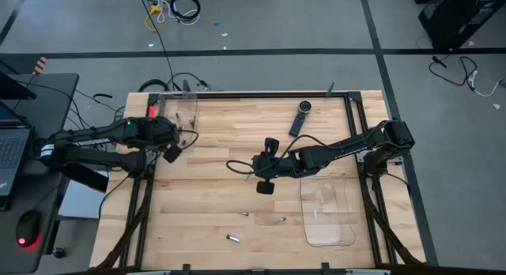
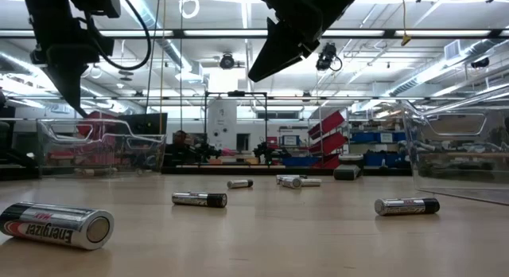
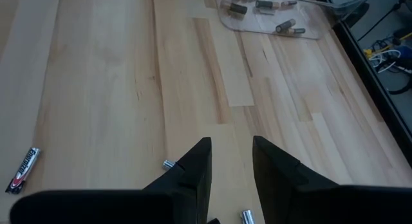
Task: Sort batteries
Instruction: Put the black battery into the top transparent bin
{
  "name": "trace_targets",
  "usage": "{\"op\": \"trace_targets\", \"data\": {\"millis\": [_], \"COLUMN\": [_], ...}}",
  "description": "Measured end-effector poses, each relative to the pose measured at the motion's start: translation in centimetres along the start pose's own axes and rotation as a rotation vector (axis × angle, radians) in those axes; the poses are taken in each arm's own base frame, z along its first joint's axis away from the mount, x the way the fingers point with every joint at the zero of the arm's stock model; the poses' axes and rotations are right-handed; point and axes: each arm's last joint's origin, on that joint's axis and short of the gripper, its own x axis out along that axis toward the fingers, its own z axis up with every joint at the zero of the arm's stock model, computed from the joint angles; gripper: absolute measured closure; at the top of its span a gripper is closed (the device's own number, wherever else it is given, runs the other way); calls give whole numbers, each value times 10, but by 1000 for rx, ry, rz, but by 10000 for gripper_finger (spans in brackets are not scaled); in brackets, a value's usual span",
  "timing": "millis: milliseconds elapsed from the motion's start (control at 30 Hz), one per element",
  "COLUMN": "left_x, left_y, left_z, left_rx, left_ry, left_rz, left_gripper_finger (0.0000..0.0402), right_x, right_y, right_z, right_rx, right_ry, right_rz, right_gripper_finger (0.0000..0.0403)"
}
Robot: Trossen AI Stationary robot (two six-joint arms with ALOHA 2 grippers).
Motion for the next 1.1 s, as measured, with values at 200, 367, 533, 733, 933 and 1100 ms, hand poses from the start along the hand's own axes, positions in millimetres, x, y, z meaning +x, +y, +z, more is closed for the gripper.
{"op": "trace_targets", "data": {"millis": [200,367,533,733,933,1100], "left_x": [1,1,1,1,1,1], "left_y": [2,3,3,3,2,2], "left_z": [1,1,1,1,2,3], "left_rx": [1,-4,-3,-3,-4,31], "left_ry": [6,7,7,7,5,-14], "left_rz": [9,11,11,11,11,14], "left_gripper_finger": [387,379,375,374,373,372], "right_x": [0,0,0,0,0,0], "right_y": [0,0,0,0,0,0], "right_z": [0,0,0,0,0,0], "right_rx": [8,10,10,10,11,11], "right_ry": [0,0,0,0,0,0], "right_rz": [0,1,0,0,0,1], "right_gripper_finger": [304,304,304,304,304,304]}}
